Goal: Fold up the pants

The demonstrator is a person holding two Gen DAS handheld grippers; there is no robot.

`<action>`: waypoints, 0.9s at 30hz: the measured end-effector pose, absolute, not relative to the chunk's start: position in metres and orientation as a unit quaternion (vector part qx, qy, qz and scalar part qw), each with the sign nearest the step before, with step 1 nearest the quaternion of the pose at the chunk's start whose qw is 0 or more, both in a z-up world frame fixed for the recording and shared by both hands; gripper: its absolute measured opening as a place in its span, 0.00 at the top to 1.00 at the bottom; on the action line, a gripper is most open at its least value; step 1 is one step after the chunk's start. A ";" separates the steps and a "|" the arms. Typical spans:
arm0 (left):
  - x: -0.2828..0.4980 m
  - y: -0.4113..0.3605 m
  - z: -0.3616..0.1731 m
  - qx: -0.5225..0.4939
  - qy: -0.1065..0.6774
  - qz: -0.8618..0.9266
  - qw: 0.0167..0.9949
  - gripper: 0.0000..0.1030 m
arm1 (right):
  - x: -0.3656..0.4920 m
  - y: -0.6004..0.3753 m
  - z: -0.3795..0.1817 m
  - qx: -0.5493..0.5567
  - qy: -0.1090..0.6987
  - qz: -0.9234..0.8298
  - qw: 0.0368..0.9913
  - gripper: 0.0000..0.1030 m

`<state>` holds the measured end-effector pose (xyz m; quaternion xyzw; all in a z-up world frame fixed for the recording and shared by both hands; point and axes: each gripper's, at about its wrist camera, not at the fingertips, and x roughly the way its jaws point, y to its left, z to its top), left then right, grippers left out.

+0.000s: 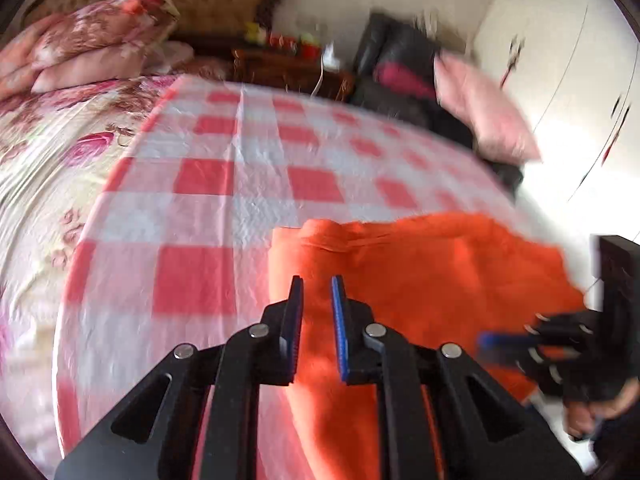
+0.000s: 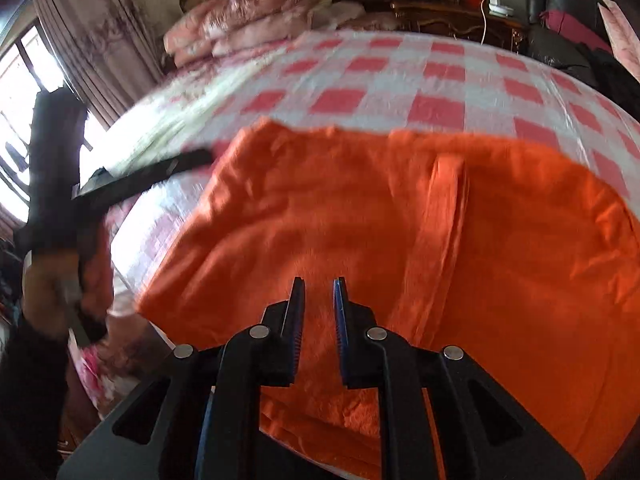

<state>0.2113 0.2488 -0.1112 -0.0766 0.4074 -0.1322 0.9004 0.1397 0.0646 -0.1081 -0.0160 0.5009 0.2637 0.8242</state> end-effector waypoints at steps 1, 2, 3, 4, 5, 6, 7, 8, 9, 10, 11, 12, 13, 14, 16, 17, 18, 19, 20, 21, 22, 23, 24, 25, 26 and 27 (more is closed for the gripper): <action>0.229 0.247 -0.122 -0.056 0.423 -0.124 0.896 0.86 | 0.138 0.065 -0.115 -0.024 0.510 0.257 0.821 0.88; 0.236 0.249 -0.125 -0.056 0.429 -0.122 0.893 0.86 | 0.134 0.063 -0.116 -0.029 0.503 0.259 0.824 0.89; 0.245 0.253 -0.127 -0.058 0.427 -0.120 0.894 0.86 | 0.130 0.063 -0.115 -0.039 0.502 0.258 0.825 0.90; 0.251 0.254 -0.129 -0.056 0.429 -0.115 0.894 0.86 | 0.128 0.062 -0.116 -0.041 0.502 0.257 0.825 0.90; 0.258 0.255 -0.127 -0.044 0.429 -0.103 0.896 0.84 | 0.127 0.061 -0.115 -0.038 0.503 0.257 0.824 0.90; 0.265 0.256 -0.127 -0.039 0.429 -0.096 0.897 0.79 | 0.125 0.059 -0.116 -0.036 0.504 0.258 0.823 0.90; 0.265 0.257 -0.121 -0.041 0.424 -0.091 0.900 0.80 | 0.124 0.059 -0.116 -0.035 0.505 0.259 0.823 0.90; 0.264 0.257 -0.116 -0.049 0.417 -0.095 0.902 0.80 | 0.124 0.058 -0.116 -0.036 0.505 0.259 0.823 0.90; 0.262 0.258 -0.109 -0.059 0.406 -0.106 0.906 0.80 | 0.123 0.058 -0.115 -0.037 0.505 0.259 0.823 0.90; 0.262 0.255 -0.107 -0.055 0.406 -0.113 0.905 0.80 | 0.123 0.059 -0.114 -0.036 0.505 0.258 0.823 0.90; 0.265 0.251 -0.108 -0.045 0.412 -0.117 0.903 0.80 | 0.124 0.059 -0.115 -0.035 0.506 0.257 0.822 0.90; 0.270 0.243 -0.114 -0.023 0.428 -0.119 0.896 0.80 | 0.124 0.059 -0.115 -0.036 0.507 0.256 0.822 0.90; 0.273 0.239 -0.120 -0.004 0.438 -0.112 0.892 0.79 | 0.123 0.060 -0.114 -0.041 0.505 0.254 0.824 0.90; 0.276 0.239 -0.127 0.018 0.445 -0.083 0.891 0.79 | 0.122 0.061 -0.115 -0.044 0.503 0.254 0.825 0.90; 0.272 0.250 -0.123 -0.003 0.434 -0.045 0.900 0.74 | 0.122 0.061 -0.116 -0.044 0.501 0.255 0.826 0.90; 0.262 0.256 -0.114 -0.021 0.417 -0.033 0.908 0.75 | 0.122 0.060 -0.116 -0.042 0.501 0.256 0.826 0.91; 0.251 0.258 -0.107 -0.030 0.404 -0.032 0.914 0.74 | 0.122 0.059 -0.116 -0.040 0.499 0.257 0.826 0.91; 0.237 0.259 -0.099 -0.042 0.391 -0.037 0.919 0.74 | 0.122 0.058 -0.117 -0.036 0.498 0.259 0.827 0.91; 0.221 0.258 -0.093 -0.054 0.381 -0.047 0.922 0.74 | 0.123 0.057 -0.117 -0.031 0.498 0.259 0.827 0.91; 0.199 0.254 -0.088 -0.067 0.374 -0.058 0.923 0.74 | 0.122 0.057 -0.117 -0.030 0.497 0.259 0.828 0.91; 0.181 0.250 -0.087 -0.076 0.370 -0.064 0.924 0.74 | 0.122 0.057 -0.117 -0.031 0.494 0.259 0.829 0.91; 0.164 0.245 -0.087 -0.082 0.368 -0.067 0.924 0.74 | 0.121 0.058 -0.117 -0.034 0.491 0.259 0.831 0.91; 0.142 0.239 -0.090 -0.091 0.368 -0.073 0.923 0.74 | 0.120 0.058 -0.117 -0.037 0.487 0.259 0.833 0.91; 0.124 0.233 -0.095 -0.099 0.370 -0.072 0.921 0.74 | 0.118 0.059 -0.117 -0.042 0.482 0.258 0.836 0.91; 0.112 0.229 -0.101 -0.102 0.375 -0.065 0.919 0.74 | 0.117 0.060 -0.117 -0.045 0.478 0.256 0.839 0.90; 0.100 0.224 -0.112 -0.103 0.389 -0.056 0.914 0.74 | 0.115 0.060 -0.117 -0.046 0.474 0.254 0.842 0.90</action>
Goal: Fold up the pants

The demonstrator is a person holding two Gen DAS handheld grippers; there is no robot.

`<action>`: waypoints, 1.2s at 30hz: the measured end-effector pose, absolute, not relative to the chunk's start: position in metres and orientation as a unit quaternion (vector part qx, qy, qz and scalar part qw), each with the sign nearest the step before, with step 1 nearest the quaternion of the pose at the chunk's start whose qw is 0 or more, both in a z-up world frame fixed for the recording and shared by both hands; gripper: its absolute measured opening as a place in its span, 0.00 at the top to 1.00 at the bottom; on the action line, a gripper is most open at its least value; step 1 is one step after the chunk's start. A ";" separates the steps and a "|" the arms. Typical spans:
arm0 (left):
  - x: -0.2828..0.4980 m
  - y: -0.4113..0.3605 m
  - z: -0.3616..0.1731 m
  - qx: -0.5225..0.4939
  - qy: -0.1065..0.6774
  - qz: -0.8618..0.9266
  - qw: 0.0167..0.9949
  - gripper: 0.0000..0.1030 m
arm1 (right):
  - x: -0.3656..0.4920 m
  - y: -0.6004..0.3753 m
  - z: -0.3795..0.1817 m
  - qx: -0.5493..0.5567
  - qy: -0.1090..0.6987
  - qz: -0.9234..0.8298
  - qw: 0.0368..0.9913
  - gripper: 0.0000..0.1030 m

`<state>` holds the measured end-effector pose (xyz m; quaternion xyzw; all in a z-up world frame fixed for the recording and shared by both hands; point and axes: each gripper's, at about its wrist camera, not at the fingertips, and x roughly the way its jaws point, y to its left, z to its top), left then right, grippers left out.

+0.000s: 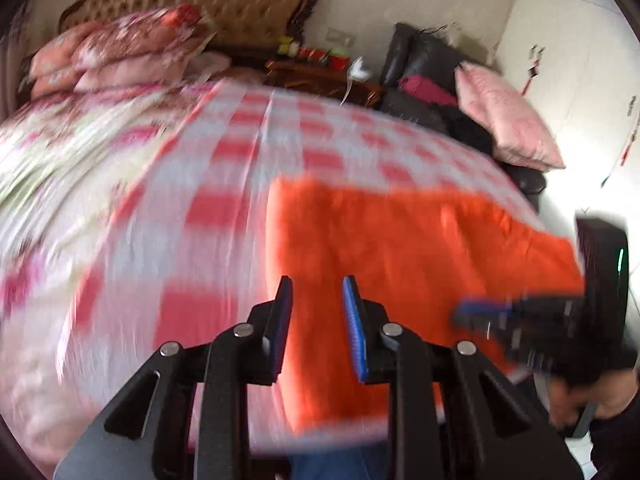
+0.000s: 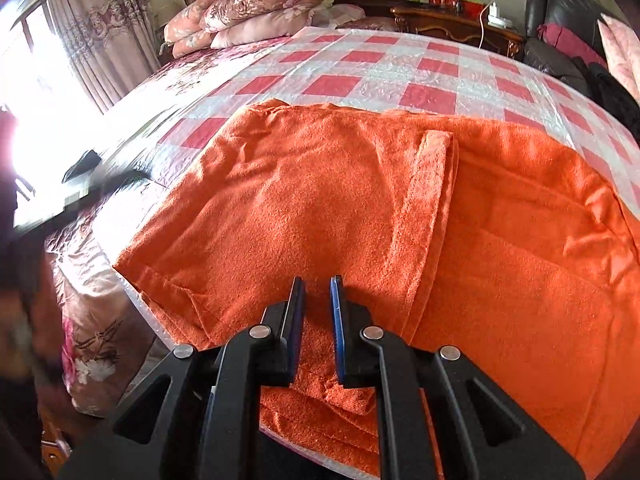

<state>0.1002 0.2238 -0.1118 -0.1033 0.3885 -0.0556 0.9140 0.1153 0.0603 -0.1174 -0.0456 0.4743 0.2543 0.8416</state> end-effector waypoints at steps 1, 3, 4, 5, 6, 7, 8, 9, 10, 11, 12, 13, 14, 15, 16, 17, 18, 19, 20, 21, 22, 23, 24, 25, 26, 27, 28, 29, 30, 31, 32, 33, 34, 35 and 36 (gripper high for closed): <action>0.093 0.219 -0.123 -0.100 0.405 -0.051 0.907 0.74 | 0.114 0.061 -0.118 -0.046 0.469 0.251 0.845 0.90; 0.079 0.210 -0.133 -0.067 0.399 -0.025 0.914 0.71 | 0.111 0.063 -0.118 -0.050 0.461 0.247 0.851 0.89; 0.076 0.206 -0.132 -0.052 0.400 -0.017 0.915 0.69 | 0.110 0.064 -0.119 -0.054 0.456 0.247 0.853 0.88; 0.075 0.203 -0.131 -0.042 0.401 -0.012 0.915 0.64 | 0.107 0.064 -0.119 -0.058 0.449 0.247 0.856 0.86; 0.074 0.200 -0.128 -0.032 0.401 -0.005 0.915 0.54 | 0.106 0.064 -0.119 -0.058 0.444 0.250 0.858 0.84; 0.072 0.197 -0.124 -0.026 0.397 0.003 0.917 0.53 | 0.105 0.063 -0.119 -0.052 0.445 0.249 0.859 0.84; 0.068 0.195 -0.119 -0.024 0.388 0.006 0.921 0.53 | 0.106 0.058 -0.116 -0.035 0.447 0.241 0.861 0.81; 0.065 0.193 -0.116 -0.023 0.378 0.005 0.926 0.53 | 0.105 0.050 -0.110 -0.016 0.439 0.229 0.869 0.79; 0.060 0.189 -0.114 -0.018 0.368 0.007 0.930 0.51 | 0.104 0.046 -0.106 -0.012 0.429 0.220 0.876 0.78; 0.058 0.184 -0.112 -0.008 0.359 0.009 0.933 0.51 | 0.103 0.042 -0.101 -0.018 0.419 0.204 0.885 0.77; 0.059 0.183 -0.114 -0.003 0.356 0.010 0.934 0.51 | 0.102 0.041 -0.100 -0.028 0.416 0.194 0.888 0.77; 0.059 0.181 -0.116 0.000 0.359 0.012 0.933 0.50 | 0.104 0.039 -0.100 -0.038 0.422 0.184 0.887 0.77; 0.060 0.180 -0.116 -0.005 0.361 0.013 0.932 0.49 | 0.105 0.036 -0.102 -0.038 0.429 0.180 0.884 0.77; 0.060 0.181 -0.114 -0.014 0.361 0.015 0.932 0.48 | 0.106 0.034 -0.104 -0.034 0.433 0.176 0.884 0.77; 0.060 0.182 -0.113 -0.018 0.361 0.023 0.932 0.48 | 0.108 0.029 -0.108 -0.028 0.440 0.165 0.882 0.77; 0.063 0.183 -0.110 -0.021 0.364 0.034 0.930 0.48 | 0.111 0.023 -0.111 -0.016 0.447 0.159 0.880 0.77; 0.065 0.186 -0.108 -0.035 0.372 0.039 0.927 0.48 | 0.115 0.014 -0.113 0.012 0.455 0.160 0.876 0.77; 0.065 0.191 -0.105 -0.060 0.374 0.029 0.925 0.48 | 0.118 0.004 -0.114 0.045 0.462 0.169 0.869 0.77; 0.063 0.193 -0.101 -0.075 0.369 0.017 0.926 0.48 | 0.125 -0.010 -0.117 0.097 0.475 0.186 0.854 0.77; 0.059 0.188 -0.095 -0.071 0.356 0.001 0.932 0.49 | 0.131 -0.018 -0.119 0.129 0.484 0.194 0.843 0.77; 0.054 0.175 -0.088 -0.043 0.339 -0.018 0.940 0.49 | 0.140 -0.033 -0.120 0.170 0.491 0.202 0.830 0.77; 0.049 0.163 -0.085 -0.014 0.326 -0.032 0.945 0.49 | 0.150 -0.043 -0.119 0.196 0.493 0.210 0.821 0.77; 0.043 0.142 -0.083 0.020 0.313 -0.058 0.948 0.49 | 0.158 -0.047 -0.117 0.205 0.494 0.215 0.817 0.76; 0.039 0.126 -0.084 0.039 0.308 -0.080 0.947 0.49 | 0.171 -0.048 -0.113 0.208 0.499 0.229 0.810 0.75; 0.034 0.102 -0.088 0.068 0.301 -0.106 0.945 0.50 | 0.185 -0.046 -0.111 0.205 0.504 0.244 0.802 0.75; 0.031 0.088 -0.092 0.091 0.296 -0.115 0.944 0.52 | 0.192 -0.044 -0.109 0.203 0.507 0.251 0.800 0.75; 0.028 0.069 -0.098 0.122 0.290 -0.123 0.941 0.57 | 0.200 -0.042 -0.107 0.201 0.509 0.259 0.796 0.75; 0.026 0.054 -0.105 0.148 0.287 -0.128 0.938 0.60 | 0.209 -0.039 -0.107 0.201 0.512 0.265 0.792 0.75; 0.025 0.040 -0.113 0.173 0.284 -0.128 0.934 0.63 | 0.218 -0.035 -0.108 0.196 0.517 0.267 0.789 0.75; 0.025 0.032 -0.119 0.185 0.283 -0.129 0.932 0.64 | 0.222 -0.033 -0.108 0.193 0.520 0.266 0.788 0.75; 0.025 0.027 -0.123 0.194 0.284 -0.130 0.930 0.64 | 0.227 -0.031 -0.111 0.193 0.526 0.264 0.785 0.75; 0.026 0.020 -0.127 0.212 0.281 -0.127 0.927 0.64 | 0.230 -0.030 -0.112 0.192 0.529 0.264 0.783 0.75; 0.027 0.017 -0.129 0.226 0.278 -0.118 0.926 0.65 | 0.233 -0.027 -0.114 0.188 0.531 0.266 0.782 0.75; 0.030 0.014 -0.131 0.237 0.279 -0.107 0.924 0.67 | 0.235 -0.027 -0.115 0.187 0.531 0.268 0.782 0.75; 0.034 0.012 -0.134 0.245 0.282 -0.101 0.922 0.68 | 0.236 -0.025 -0.116 0.186 0.532 0.271 0.780 0.75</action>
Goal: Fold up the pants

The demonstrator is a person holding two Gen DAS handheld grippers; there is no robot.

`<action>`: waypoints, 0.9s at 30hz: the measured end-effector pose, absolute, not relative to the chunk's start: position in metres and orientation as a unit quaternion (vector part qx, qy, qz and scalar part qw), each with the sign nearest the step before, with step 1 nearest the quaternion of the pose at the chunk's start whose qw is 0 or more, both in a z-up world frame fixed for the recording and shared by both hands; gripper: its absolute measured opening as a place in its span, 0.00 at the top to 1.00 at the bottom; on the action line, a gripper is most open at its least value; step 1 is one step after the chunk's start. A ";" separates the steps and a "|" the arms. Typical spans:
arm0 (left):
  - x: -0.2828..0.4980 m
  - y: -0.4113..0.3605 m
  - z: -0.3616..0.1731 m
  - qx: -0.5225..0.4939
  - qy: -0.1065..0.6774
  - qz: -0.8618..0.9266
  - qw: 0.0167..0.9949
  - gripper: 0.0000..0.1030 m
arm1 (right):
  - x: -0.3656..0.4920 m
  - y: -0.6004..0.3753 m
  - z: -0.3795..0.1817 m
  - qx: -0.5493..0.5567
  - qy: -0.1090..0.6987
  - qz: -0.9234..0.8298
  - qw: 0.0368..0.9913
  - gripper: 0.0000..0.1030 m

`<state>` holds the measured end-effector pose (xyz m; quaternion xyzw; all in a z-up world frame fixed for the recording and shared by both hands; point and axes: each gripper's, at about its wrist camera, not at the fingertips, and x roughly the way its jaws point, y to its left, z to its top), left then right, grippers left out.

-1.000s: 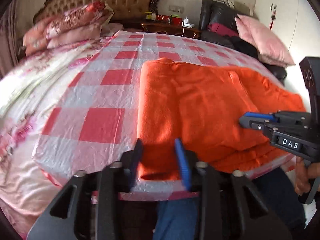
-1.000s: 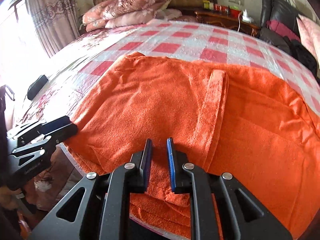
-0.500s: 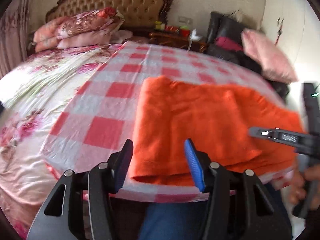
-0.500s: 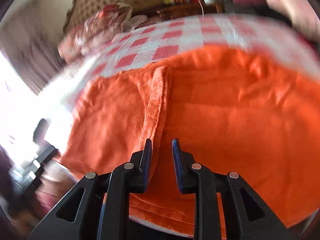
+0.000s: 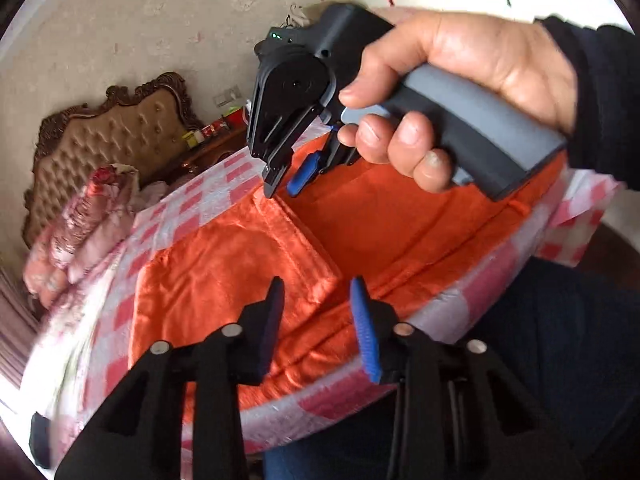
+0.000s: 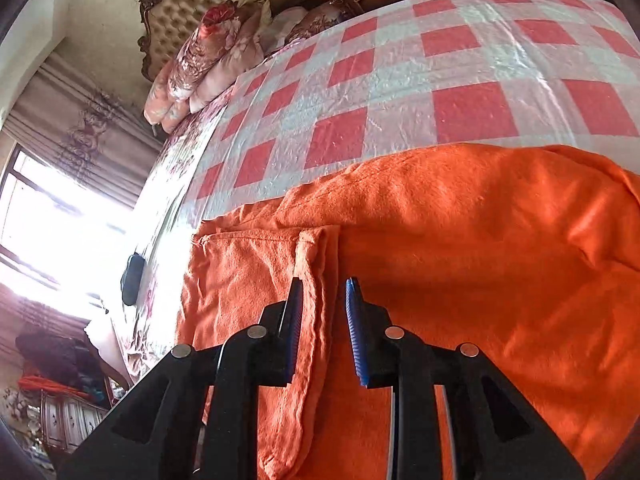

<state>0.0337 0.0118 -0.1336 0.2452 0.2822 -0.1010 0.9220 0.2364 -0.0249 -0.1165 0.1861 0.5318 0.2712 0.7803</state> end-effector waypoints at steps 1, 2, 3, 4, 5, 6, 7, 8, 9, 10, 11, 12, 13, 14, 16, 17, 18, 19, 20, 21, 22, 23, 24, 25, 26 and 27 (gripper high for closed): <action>0.037 0.009 -0.137 0.256 0.286 -0.098 0.918 0.68 | 0.237 -0.025 -0.118 0.188 0.533 0.273 0.779 0.75; 0.038 0.006 -0.139 0.267 0.290 -0.100 0.914 0.69 | 0.238 -0.025 -0.120 0.192 0.535 0.274 0.776 0.75; 0.039 0.002 -0.140 0.277 0.289 -0.104 0.910 0.69 | 0.238 -0.026 -0.122 0.194 0.536 0.273 0.775 0.75; 0.037 0.000 -0.141 0.284 0.289 -0.104 0.908 0.69 | 0.240 -0.028 -0.125 0.197 0.538 0.270 0.774 0.75; 0.038 -0.004 -0.144 0.298 0.292 -0.097 0.904 0.69 | 0.241 -0.028 -0.126 0.198 0.539 0.270 0.773 0.75; 0.040 -0.005 -0.147 0.308 0.296 -0.090 0.900 0.69 | 0.240 -0.030 -0.127 0.199 0.539 0.272 0.772 0.75; 0.043 -0.005 -0.148 0.315 0.299 -0.085 0.897 0.69 | 0.241 -0.030 -0.127 0.198 0.538 0.273 0.773 0.75; 0.043 -0.006 -0.148 0.317 0.303 -0.083 0.895 0.69 | 0.241 -0.029 -0.126 0.197 0.538 0.274 0.772 0.75; 0.044 -0.007 -0.148 0.323 0.305 -0.081 0.892 0.69 | 0.242 -0.029 -0.126 0.196 0.539 0.274 0.772 0.75; 0.045 -0.010 -0.149 0.335 0.304 -0.078 0.888 0.69 | 0.243 -0.029 -0.126 0.195 0.539 0.274 0.772 0.75; 0.046 -0.012 -0.149 0.342 0.305 -0.076 0.886 0.70 | 0.245 -0.028 -0.126 0.194 0.540 0.274 0.772 0.75; 0.050 -0.012 -0.150 0.335 0.311 -0.077 0.886 0.74 | 0.246 -0.028 -0.125 0.195 0.540 0.273 0.772 0.75; 0.052 -0.011 -0.150 0.327 0.317 -0.078 0.887 0.79 | 0.247 -0.027 -0.124 0.195 0.541 0.272 0.772 0.75; 0.052 -0.011 -0.150 0.325 0.320 -0.078 0.886 0.84 | 0.249 -0.027 -0.124 0.196 0.541 0.271 0.772 0.75; 0.050 -0.013 -0.151 0.332 0.318 -0.077 0.885 0.89 | 0.251 -0.025 -0.124 0.194 0.542 0.269 0.772 0.75; 0.049 -0.013 -0.150 0.330 0.315 -0.076 0.887 0.90 | 0.252 -0.023 -0.124 0.192 0.542 0.269 0.772 0.75; 0.047 -0.012 -0.148 0.328 0.310 -0.074 0.889 0.90 | 0.253 -0.022 -0.123 0.191 0.542 0.269 0.773 0.75; 0.047 -0.012 -0.146 0.326 0.308 -0.073 0.891 0.90 | 0.254 -0.021 -0.123 0.191 0.542 0.268 0.773 0.75; 0.047 -0.012 -0.146 0.326 0.309 -0.074 0.890 0.90 | 0.255 -0.020 -0.123 0.191 0.542 0.267 0.774 0.75; 0.046 -0.013 -0.146 0.327 0.308 -0.073 0.890 0.90 | 0.256 -0.020 -0.123 0.193 0.542 0.265 0.774 0.75; 0.045 -0.013 -0.145 0.327 0.308 -0.073 0.890 0.90 | 0.257 -0.018 -0.123 0.194 0.541 0.263 0.775 0.75; 0.044 -0.013 -0.143 0.326 0.307 -0.072 0.891 0.90 | 0.256 -0.016 -0.122 0.189 0.541 0.261 0.777 0.82; 0.044 -0.013 -0.142 0.327 0.305 -0.072 0.892 0.91 | 0.255 -0.013 -0.122 0.179 0.539 0.257 0.782 0.87; 0.042 -0.013 -0.140 0.327 0.300 -0.071 0.893 0.91 | 0.254 -0.013 -0.120 0.175 0.536 0.256 0.785 0.88; 0.042 -0.013 -0.139 0.326 0.297 -0.071 0.895 0.91 | 0.251 -0.013 -0.116 0.171 0.530 0.256 0.790 0.89; 0.041 -0.013 -0.135 0.325 0.293 -0.069 0.897 0.91 | 0.249 -0.014 -0.113 0.170 0.525 0.256 0.794 0.89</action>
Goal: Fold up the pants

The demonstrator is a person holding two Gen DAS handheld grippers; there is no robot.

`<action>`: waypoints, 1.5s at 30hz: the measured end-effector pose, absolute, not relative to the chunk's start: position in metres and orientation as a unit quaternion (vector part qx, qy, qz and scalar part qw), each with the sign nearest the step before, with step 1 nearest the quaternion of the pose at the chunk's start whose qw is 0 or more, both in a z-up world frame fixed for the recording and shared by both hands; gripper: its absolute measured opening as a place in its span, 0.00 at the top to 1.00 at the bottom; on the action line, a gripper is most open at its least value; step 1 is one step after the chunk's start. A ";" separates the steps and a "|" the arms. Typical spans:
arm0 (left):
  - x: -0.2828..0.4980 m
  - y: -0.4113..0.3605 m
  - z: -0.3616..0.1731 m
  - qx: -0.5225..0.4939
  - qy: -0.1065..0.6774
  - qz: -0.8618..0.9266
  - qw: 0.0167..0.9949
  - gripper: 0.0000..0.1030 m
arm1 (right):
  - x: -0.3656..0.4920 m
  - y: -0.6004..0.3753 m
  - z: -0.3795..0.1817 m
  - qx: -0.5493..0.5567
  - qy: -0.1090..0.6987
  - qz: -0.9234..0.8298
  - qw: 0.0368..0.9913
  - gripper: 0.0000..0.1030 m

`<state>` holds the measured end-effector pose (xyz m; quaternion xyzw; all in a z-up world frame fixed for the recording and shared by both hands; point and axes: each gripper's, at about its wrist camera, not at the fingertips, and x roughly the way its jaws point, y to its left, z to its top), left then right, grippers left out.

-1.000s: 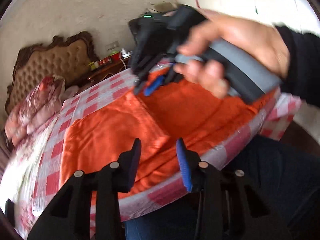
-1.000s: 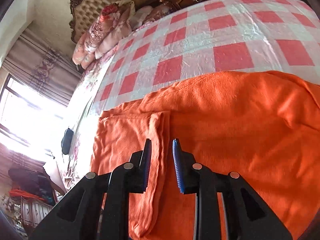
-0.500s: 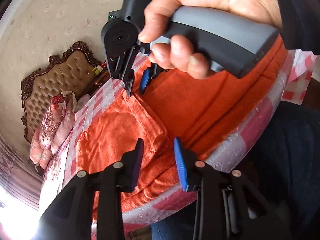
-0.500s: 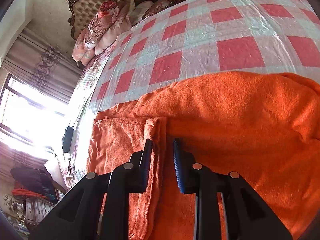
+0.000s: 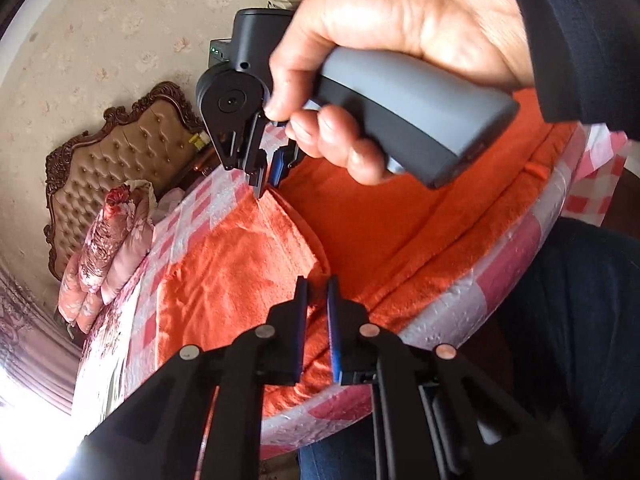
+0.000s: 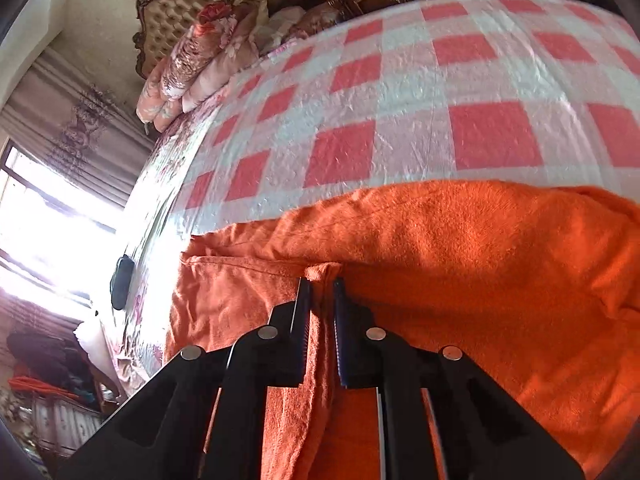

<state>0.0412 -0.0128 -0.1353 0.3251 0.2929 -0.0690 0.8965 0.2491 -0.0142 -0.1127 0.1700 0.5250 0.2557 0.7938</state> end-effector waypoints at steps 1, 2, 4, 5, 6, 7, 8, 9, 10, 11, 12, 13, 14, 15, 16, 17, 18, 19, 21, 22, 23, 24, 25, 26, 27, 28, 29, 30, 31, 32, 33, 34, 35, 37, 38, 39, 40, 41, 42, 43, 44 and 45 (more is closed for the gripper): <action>0.040 -0.013 -0.133 0.323 0.290 -0.070 0.898 0.91 | 0.246 -0.017 -0.107 0.171 0.518 0.255 0.798 0.89; 0.039 -0.014 -0.133 0.322 0.289 -0.071 0.899 0.91 | 0.244 -0.019 -0.102 0.171 0.513 0.253 0.802 0.89; 0.038 -0.017 -0.132 0.322 0.287 -0.077 0.899 0.91 | 0.241 -0.022 -0.095 0.164 0.509 0.247 0.808 0.89; 0.037 -0.018 -0.132 0.322 0.286 -0.078 0.899 0.91 | 0.240 -0.023 -0.094 0.163 0.509 0.246 0.808 0.89; 0.037 -0.019 -0.133 0.322 0.286 -0.080 0.899 0.91 | 0.239 -0.024 -0.094 0.162 0.509 0.244 0.809 0.89; 0.037 -0.020 -0.133 0.322 0.287 -0.082 0.898 0.91 | 0.239 -0.026 -0.095 0.159 0.510 0.240 0.811 0.89; 0.038 -0.021 -0.135 0.323 0.288 -0.083 0.898 0.91 | 0.239 -0.026 -0.097 0.158 0.511 0.238 0.811 0.89; 0.038 -0.021 -0.136 0.321 0.290 -0.085 0.898 0.91 | 0.240 -0.027 -0.100 0.158 0.513 0.234 0.810 0.89; 0.039 -0.022 -0.138 0.319 0.292 -0.087 0.897 0.91 | 0.240 -0.028 -0.105 0.156 0.516 0.228 0.810 0.89; 0.040 -0.021 -0.140 0.314 0.298 -0.090 0.897 0.91 | 0.240 -0.028 -0.107 0.154 0.517 0.227 0.811 0.89; 0.042 -0.021 -0.142 0.310 0.305 -0.092 0.896 0.91 | 0.240 -0.027 -0.110 0.149 0.519 0.226 0.811 0.89; 0.042 -0.018 -0.144 0.305 0.307 -0.092 0.897 0.87 | 0.241 -0.024 -0.115 0.140 0.523 0.222 0.811 0.87; 0.042 -0.016 -0.145 0.297 0.307 -0.095 0.899 0.86 | 0.242 -0.022 -0.118 0.132 0.524 0.220 0.812 0.86; 0.042 -0.012 -0.141 0.279 0.310 -0.100 0.903 0.80 | 0.241 -0.022 -0.118 0.130 0.519 0.221 0.816 0.86; 0.041 -0.007 -0.135 0.255 0.312 -0.111 0.909 0.68 | 0.239 -0.022 -0.117 0.123 0.515 0.219 0.820 0.83; 0.040 -0.001 -0.129 0.232 0.312 -0.117 0.914 0.60 | 0.235 -0.022 -0.115 0.119 0.509 0.213 0.825 0.78; 0.037 0.011 -0.120 0.192 0.314 -0.120 0.922 0.50 | 0.230 -0.024 -0.110 0.113 0.501 0.205 0.833 0.77; 0.034 0.028 -0.111 0.146 0.315 -0.118 0.930 0.50 | 0.222 -0.025 -0.100 0.096 0.487 0.189 0.847 0.77; 0.025 0.070 -0.095 0.053 0.304 -0.089 0.947 0.50 | 0.204 -0.025 -0.085 0.065 0.459 0.165 0.870 0.75; 0.020 0.091 -0.090 0.012 0.294 -0.066 0.954 0.46 | 0.188 -0.023 -0.076 0.050 0.438 0.156 0.884 0.73; 0.017 0.122 -0.087 -0.043 0.283 -0.029 0.958 0.43 | 0.177 -0.017 -0.071 0.037 0.425 0.161 0.890 0.67; 0.015 0.144 -0.087 -0.081 0.277 -0.008 0.957 0.39 | 0.160 -0.006 -0.068 0.017 0.408 0.173 0.896 0.61; 0.015 0.163 -0.089 -0.113 0.278 0.008 0.954 0.38 | 0.150 0.000 -0.068 0.006 0.398 0.175 0.900 0.47; 0.017 0.184 -0.095 -0.145 0.287 0.027 0.947 0.38 | 0.139 0.008 -0.070 -0.006 0.386 0.172 0.906 0.44; 0.019 0.198 -0.098 -0.168 0.296 0.031 0.940 0.38 | 0.131 0.015 -0.075 -0.015 0.383 0.168 0.908 0.44; 0.019 0.211 -0.105 -0.203 0.307 0.028 0.929 0.38 | 0.127 0.020 -0.080 -0.017 0.385 0.165 0.908 0.44; 0.021 0.219 -0.106 -0.222 0.314 0.025 0.923 0.38 | 0.123 0.024 -0.087 -0.015 0.392 0.164 0.905 0.44; 0.021 0.225 -0.111 -0.245 0.325 0.014 0.913 0.38 | 0.122 0.028 -0.093 -0.015 0.401 0.166 0.901 0.44; 0.022 0.228 -0.115 -0.259 0.332 0.005 0.907 0.38 | 0.121 0.031 -0.097 -0.017 0.407 0.166 0.898 0.45; 0.021 0.231 -0.118 -0.265 0.334 0.003 0.904 0.38 | 0.120 0.034 -0.102 -0.023 0.413 0.164 0.895 0.45; 0.021 0.231 -0.121 -0.268 0.336 0.001 0.903 0.39 | 0.118 0.037 -0.104 -0.027 0.415 0.160 0.895 0.45; 0.023 0.231 -0.124 -0.274 0.340 -0.005 0.900 0.39 | 0.117 0.039 -0.108 -0.036 0.419 0.156 0.894 0.45; 0.023 0.230 -0.127 -0.283 0.343 -0.010 0.896 0.40 | 0.118 0.041 -0.110 -0.043 0.422 0.152 0.893 0.45; 0.029 0.233 -0.133 -0.297 0.351 -0.015 0.888 0.40 | 0.120 0.042 -0.117 -0.055 0.435 0.136 0.888 0.45; 0.029 0.233 -0.135 -0.295 0.352 -0.013 0.888 0.40 | 0.121 0.041 -0.120 -0.054 0.439 0.137 0.887 0.45; 0.029 0.232 -0.135 -0.291 0.352 -0.015 0.889 0.40 | 0.122 0.040 -0.123 -0.053 0.443 0.138 0.884 0.45; 0.030 0.231 -0.136 -0.294 0.353 -0.023 0.888 0.40 | 0.121 0.040 -0.124 -0.055 0.441 0.138 0.885 0.44; 0.033 0.232 -0.137 -0.296 0.354 -0.026 0.887 0.42 | 0.120 0.040 -0.125 -0.060 0.439 0.136 0.886 0.42; 0.035 0.232 -0.140 -0.297 0.358 -0.032 0.884 0.50 | 0.119 0.040 -0.125 -0.061 0.438 0.135 0.887 0.42; 0.035 0.230 -0.140 -0.296 0.361 -0.034 0.884 0.52 | 0.119 0.039 -0.126 -0.061 0.437 0.134 0.887 0.41; 0.034 0.229 -0.140 -0.294 0.361 -0.033 0.884 0.52 | 0.119 0.039 -0.126 -0.061 0.436 0.134 0.888 0.41; 0.035 0.229 -0.140 -0.298 0.362 -0.035 0.882 0.52 | 0.119 0.039 -0.126 -0.061 0.436 0.135 0.888 0.41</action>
